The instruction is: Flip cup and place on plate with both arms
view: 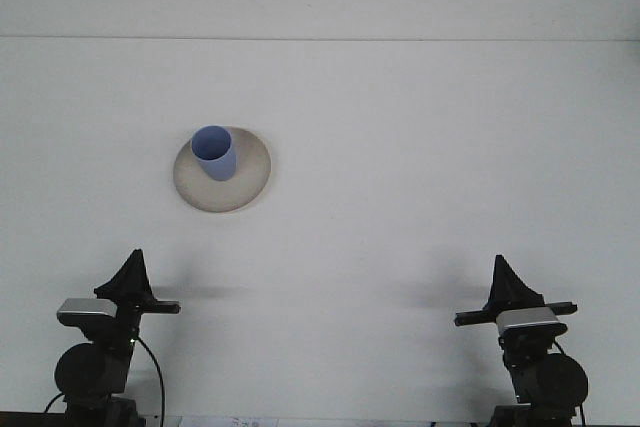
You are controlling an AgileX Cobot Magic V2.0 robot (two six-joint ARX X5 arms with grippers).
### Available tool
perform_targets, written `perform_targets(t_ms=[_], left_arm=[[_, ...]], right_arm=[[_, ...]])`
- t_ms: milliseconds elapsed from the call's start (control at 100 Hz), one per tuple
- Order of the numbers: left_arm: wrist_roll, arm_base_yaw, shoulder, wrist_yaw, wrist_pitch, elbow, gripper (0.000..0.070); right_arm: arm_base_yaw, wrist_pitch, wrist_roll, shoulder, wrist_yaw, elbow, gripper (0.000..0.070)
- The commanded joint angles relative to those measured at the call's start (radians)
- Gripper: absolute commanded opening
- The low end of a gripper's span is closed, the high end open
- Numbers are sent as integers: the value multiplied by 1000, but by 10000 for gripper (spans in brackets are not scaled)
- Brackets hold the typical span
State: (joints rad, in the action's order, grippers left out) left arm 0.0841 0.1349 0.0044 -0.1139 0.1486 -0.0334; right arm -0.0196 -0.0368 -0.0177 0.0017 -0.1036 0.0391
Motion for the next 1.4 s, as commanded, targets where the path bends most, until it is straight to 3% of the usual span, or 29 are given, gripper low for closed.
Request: perform_targets(t_ms=[0, 1390], left_arm=[[-15, 0, -1, 3, 10, 19, 12], [-15, 0, -1, 3, 10, 19, 12]], right_arm=[[0, -51, 10, 0, 0, -18, 0], [0, -92, 10, 0, 0, -27, 0]])
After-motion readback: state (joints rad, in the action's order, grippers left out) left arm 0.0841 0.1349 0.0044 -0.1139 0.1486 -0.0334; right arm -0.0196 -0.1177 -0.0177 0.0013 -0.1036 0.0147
